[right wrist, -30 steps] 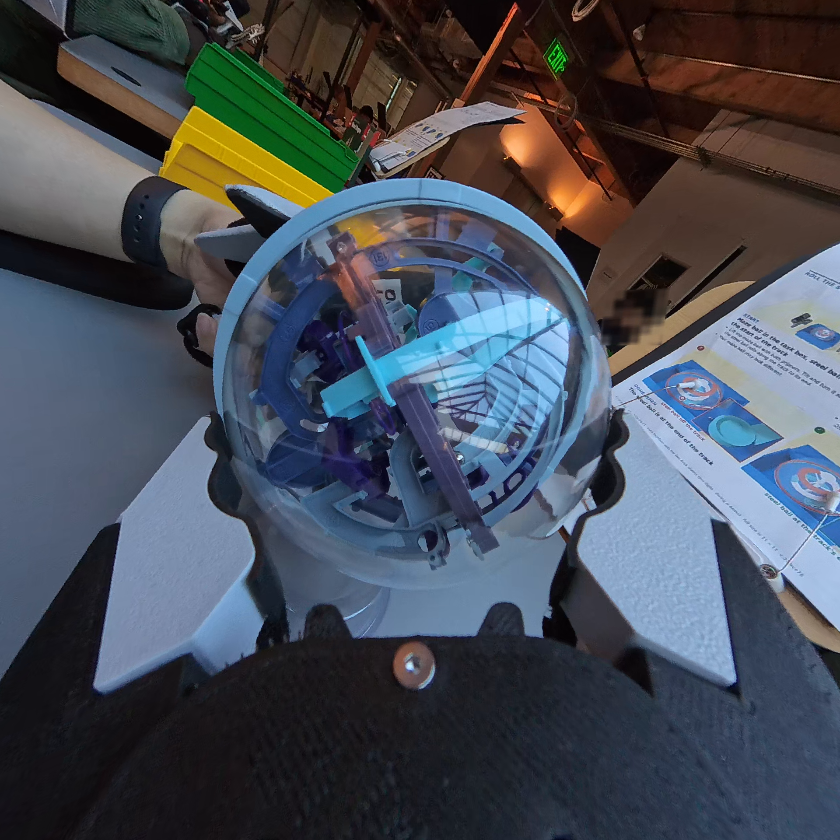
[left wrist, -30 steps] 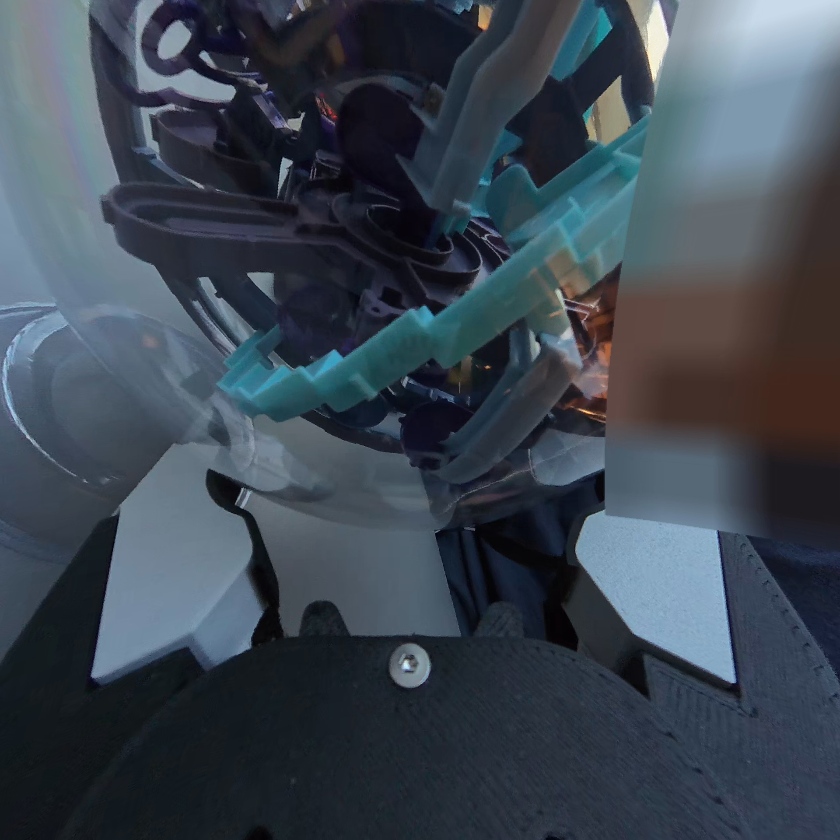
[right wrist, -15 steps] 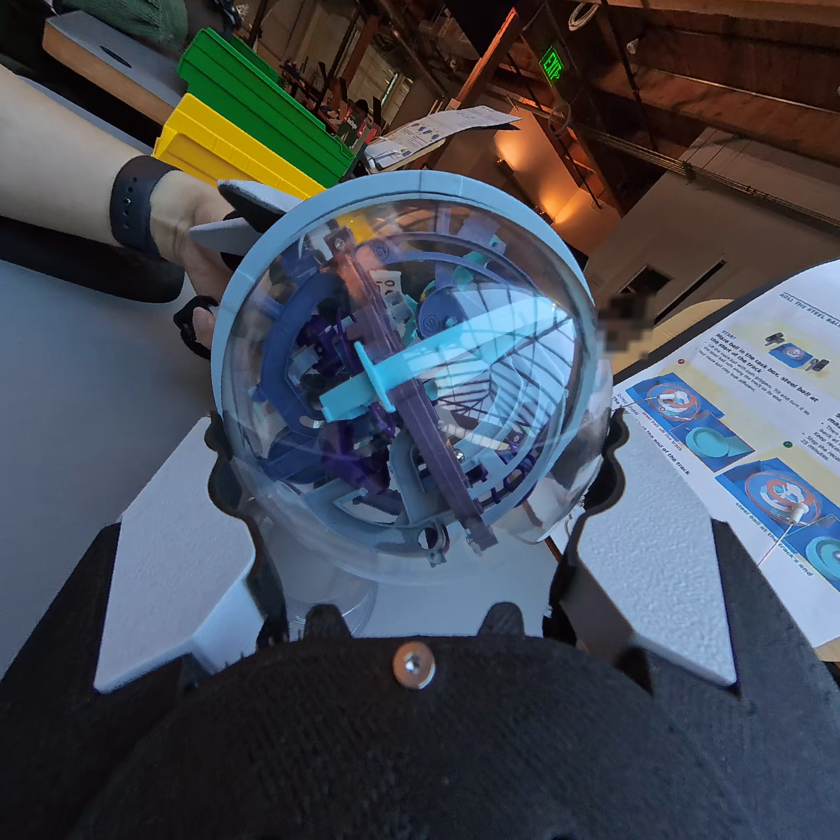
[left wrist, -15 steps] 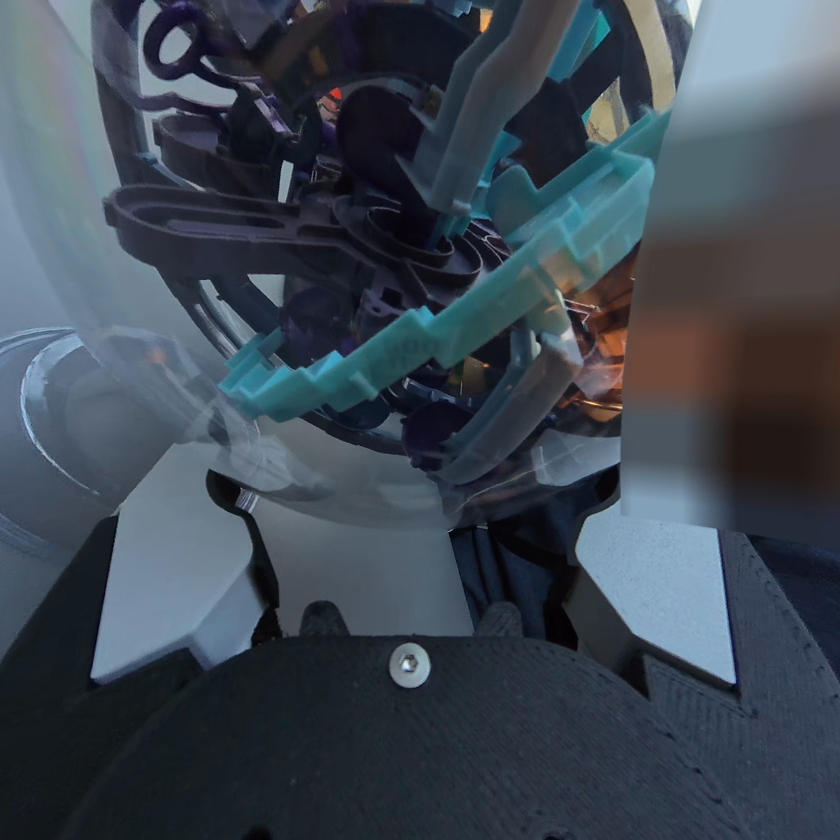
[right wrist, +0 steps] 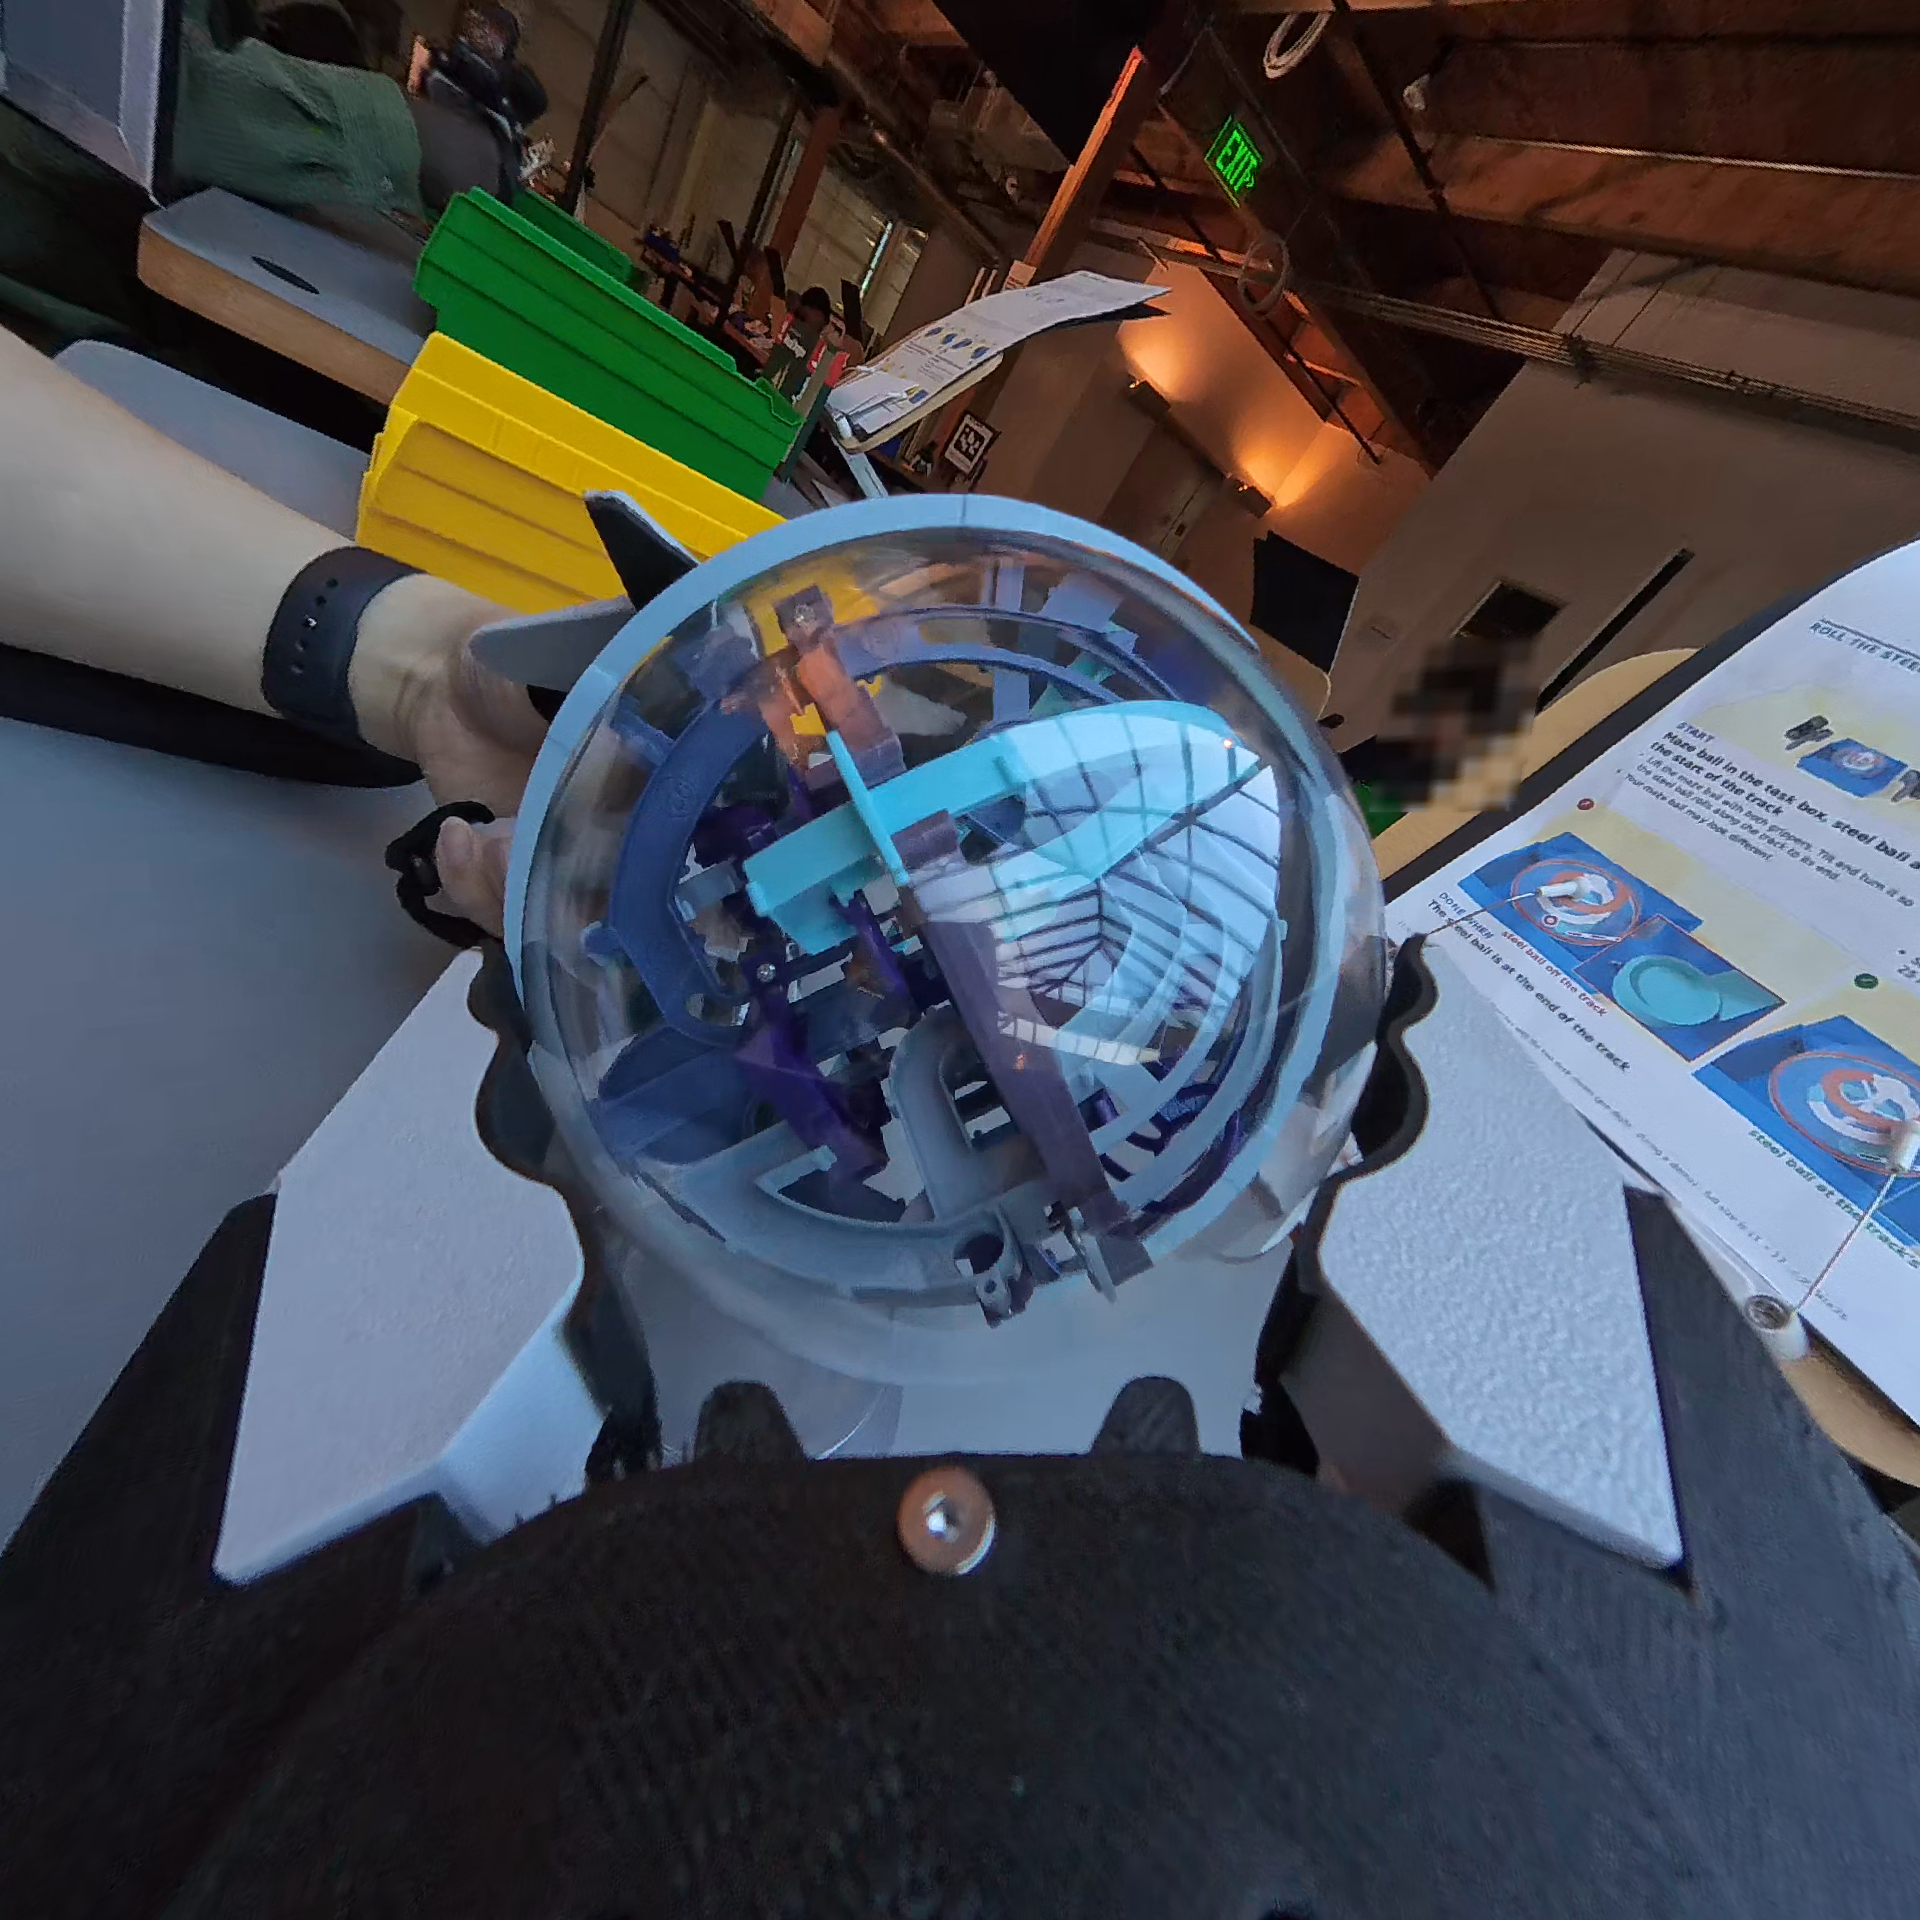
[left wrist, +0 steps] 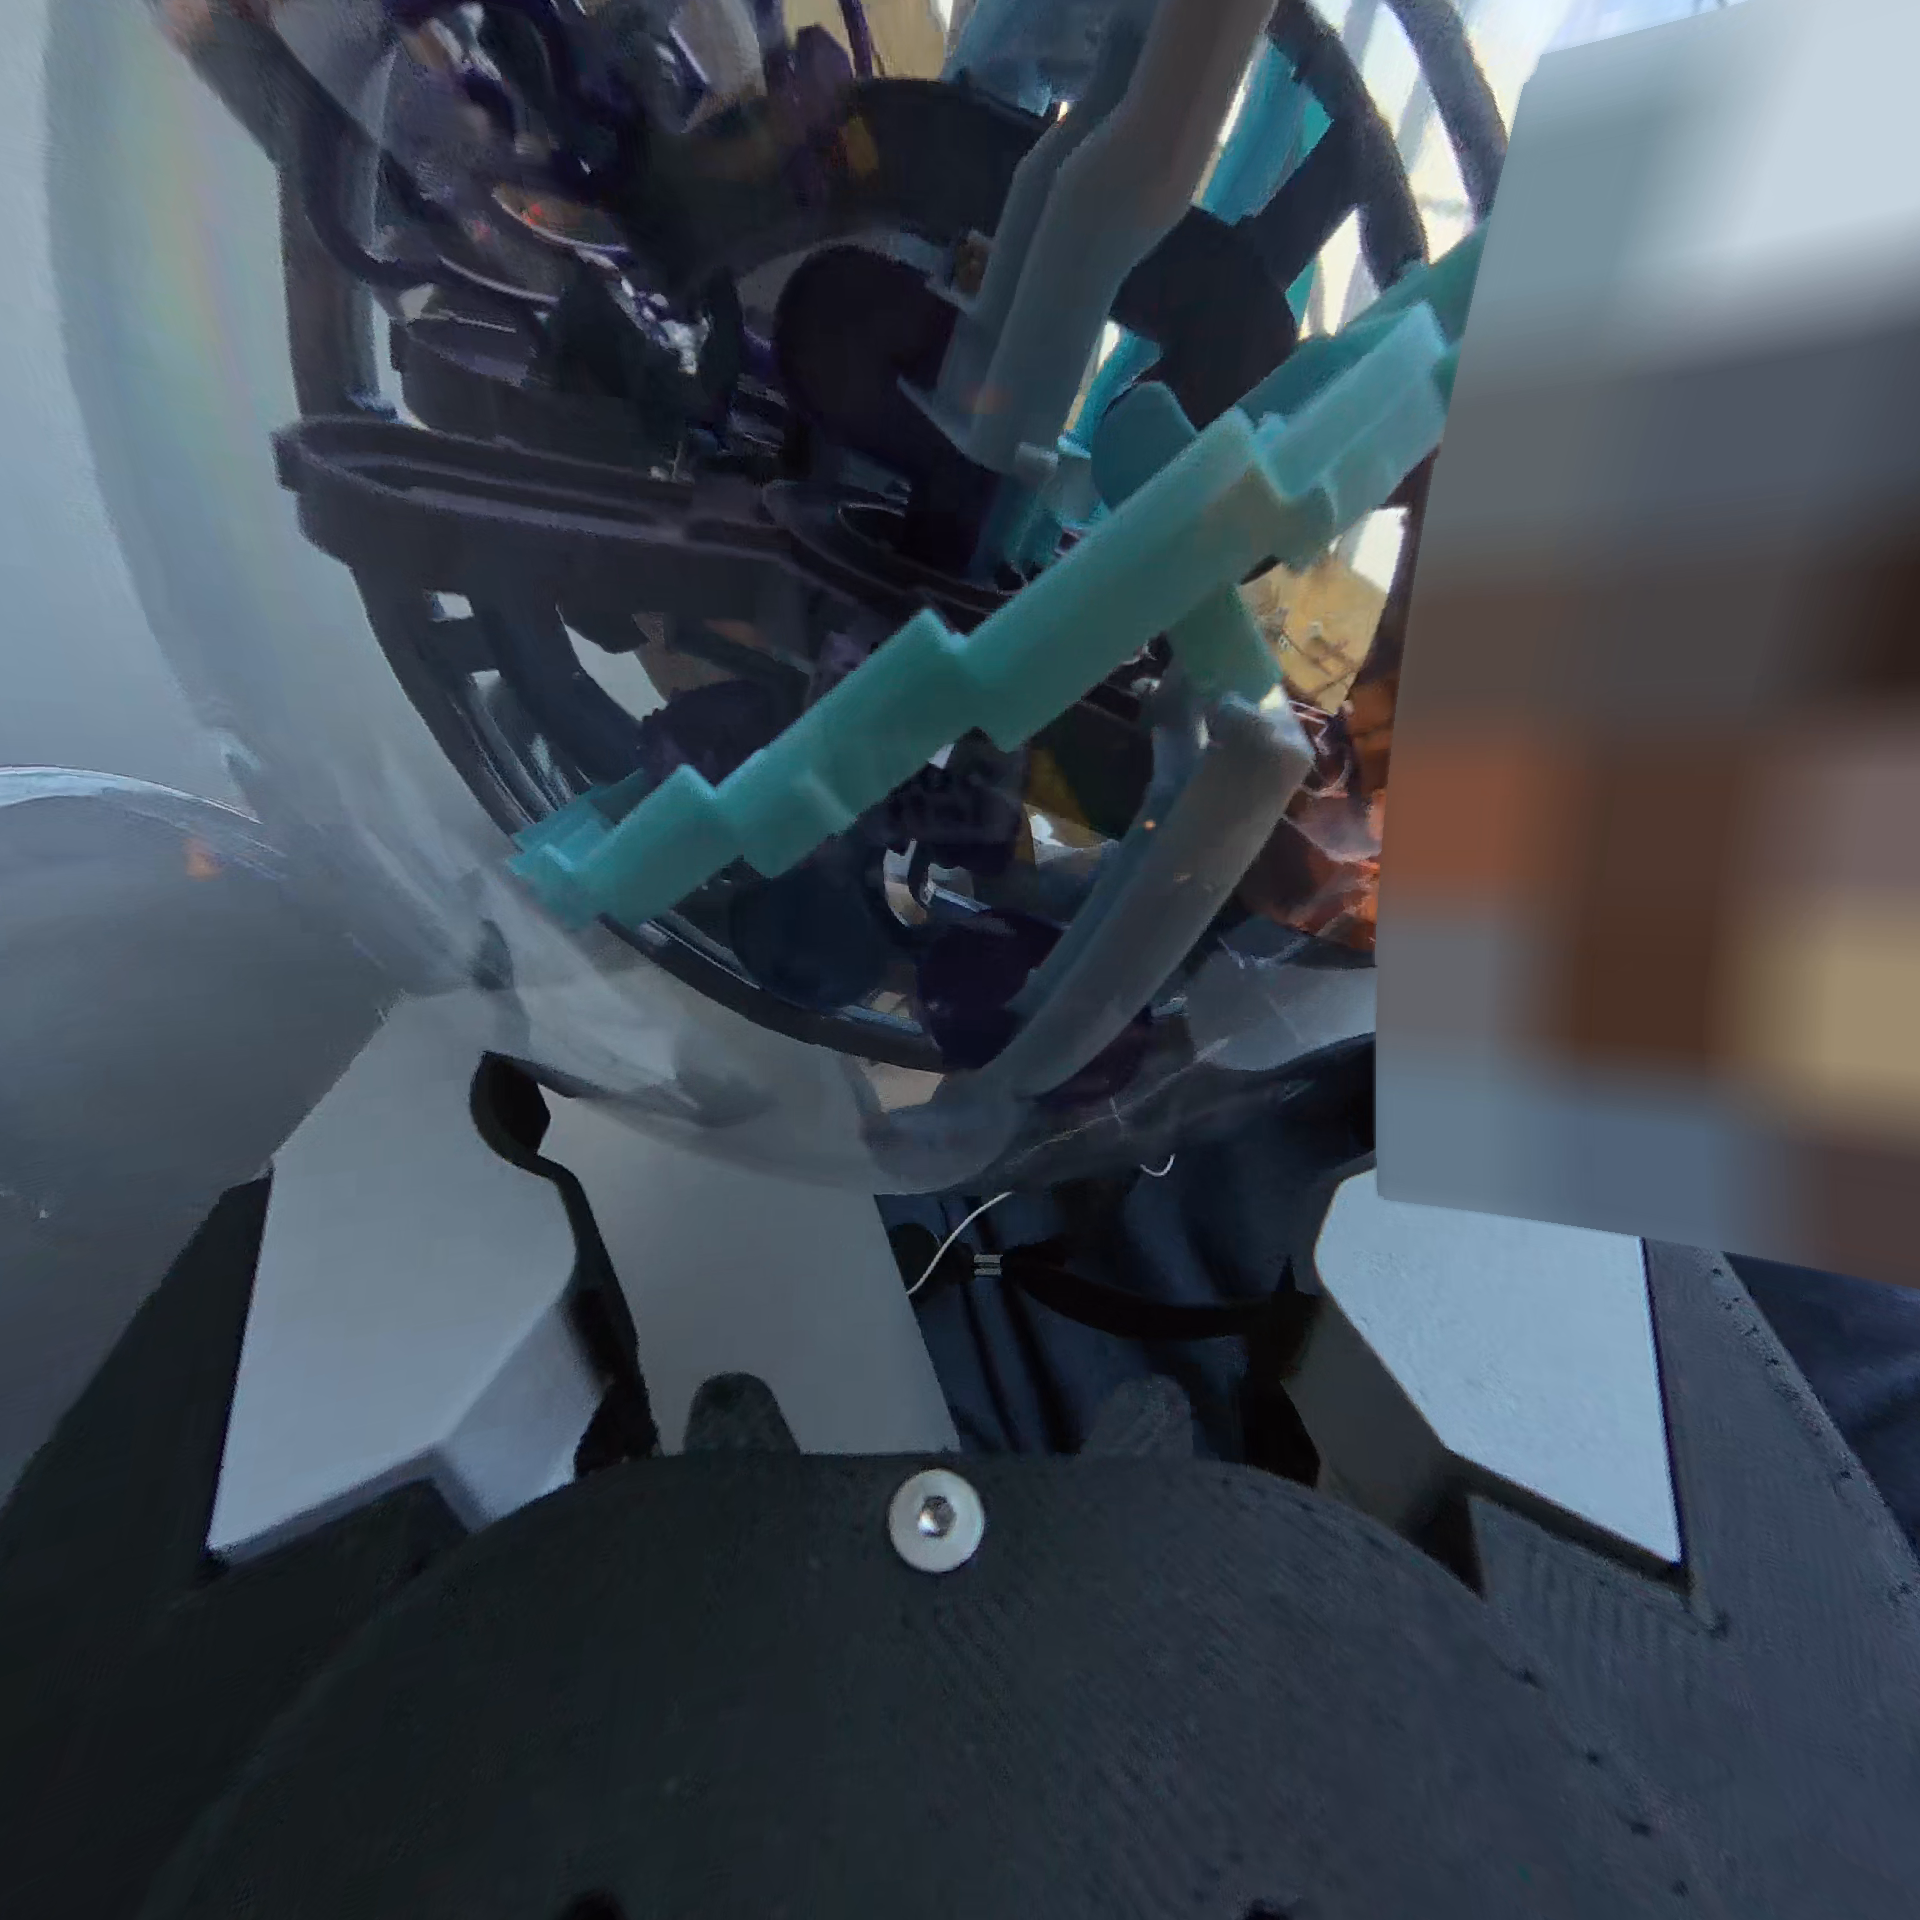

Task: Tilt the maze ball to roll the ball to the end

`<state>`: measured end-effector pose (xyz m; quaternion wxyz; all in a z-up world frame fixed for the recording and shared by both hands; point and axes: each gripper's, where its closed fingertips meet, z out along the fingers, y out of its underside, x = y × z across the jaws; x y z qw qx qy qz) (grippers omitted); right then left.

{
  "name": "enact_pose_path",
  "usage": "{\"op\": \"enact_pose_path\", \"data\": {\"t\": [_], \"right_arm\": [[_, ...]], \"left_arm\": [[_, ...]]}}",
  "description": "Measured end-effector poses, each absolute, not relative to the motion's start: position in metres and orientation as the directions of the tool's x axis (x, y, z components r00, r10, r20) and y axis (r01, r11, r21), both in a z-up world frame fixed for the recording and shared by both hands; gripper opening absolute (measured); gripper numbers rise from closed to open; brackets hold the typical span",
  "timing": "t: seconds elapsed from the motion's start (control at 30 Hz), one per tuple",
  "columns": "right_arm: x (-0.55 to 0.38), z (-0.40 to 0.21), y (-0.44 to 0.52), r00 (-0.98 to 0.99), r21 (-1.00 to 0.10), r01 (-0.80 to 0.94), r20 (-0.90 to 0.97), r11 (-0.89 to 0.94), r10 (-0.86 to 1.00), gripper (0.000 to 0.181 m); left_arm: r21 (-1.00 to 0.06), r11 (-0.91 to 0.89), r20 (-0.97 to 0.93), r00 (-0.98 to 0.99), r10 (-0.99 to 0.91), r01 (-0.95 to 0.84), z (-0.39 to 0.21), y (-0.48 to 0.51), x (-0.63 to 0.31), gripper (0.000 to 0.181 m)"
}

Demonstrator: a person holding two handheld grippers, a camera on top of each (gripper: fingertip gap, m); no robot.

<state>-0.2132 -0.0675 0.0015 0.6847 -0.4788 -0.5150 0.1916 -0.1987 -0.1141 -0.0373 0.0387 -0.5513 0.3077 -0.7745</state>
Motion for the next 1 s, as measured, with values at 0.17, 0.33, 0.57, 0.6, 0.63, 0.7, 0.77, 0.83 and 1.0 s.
{"op": "enact_pose_path", "data": {"t": [0.17, 0.33, 0.57, 0.6, 0.63, 0.7, 0.77, 0.83, 1.0], "right_arm": [[-0.213, -0.001, -0.071, 0.385, -0.869, 0.245, 0.494, 0.430, 0.780, 0.159], [-0.211, -0.013, -0.069, 0.392, -0.878, 0.270, 0.475, 0.396, 0.788, 0.158], [-0.212, -0.024, -0.063, 0.408, -0.911, 0.239, 0.408, 0.336, 0.817, 0.158], [-0.211, -0.023, -0.063, 0.411, -0.916, 0.231, 0.398, 0.329, 0.820, 0.158], [-0.211, -0.023, -0.062, 0.412, -0.917, 0.226, 0.395, 0.328, 0.821, 0.158], [-0.212, -0.022, -0.062, 0.414, -0.920, 0.217, 0.391, 0.328, 0.822, 0.158], [-0.212, -0.022, -0.061, 0.413, -0.920, 0.217, 0.390, 0.328, 0.823, 0.158], [-0.211, -0.022, -0.059, 0.413, -0.922, 0.220, 0.383, 0.318, 0.826, 0.157], [-0.212, -0.022, -0.057, 0.400, -0.934, 0.214, 0.352, 0.287, 0.846, 0.157]], "left_arm": [[-0.486, -0.820, 0.844, -0.406, -0.350, -0.302, -0.038, -0.121, -0.198, 0.158], [-0.473, -0.819, 0.864, -0.356, -0.357, -0.326, -0.048, -0.120, -0.198, 0.159], [-0.401, -0.848, 0.897, -0.339, -0.285, -0.348, -0.055, -0.117, -0.201, 0.159], [-0.389, -0.854, 0.899, -0.345, -0.271, -0.345, -0.055, -0.116, -0.201, 0.159], [-0.382, -0.859, 0.899, -0.351, -0.261, -0.341, -0.054, -0.115, -0.201, 0.159], [-0.373, -0.865, 0.899, -0.360, -0.248, -0.337, -0.053, -0.114, -0.201, 0.159], [-0.359, -0.872, 0.899, -0.373, -0.228, -0.332, -0.052, -0.113, -0.201, 0.158], [-0.326, -0.887, 0.901, -0.391, -0.187, -0.326, -0.049, -0.111, -0.202, 0.157], [-0.281, -0.898, 0.903, -0.409, -0.129, -0.337, -0.047, -0.111, -0.203, 0.158]]}}
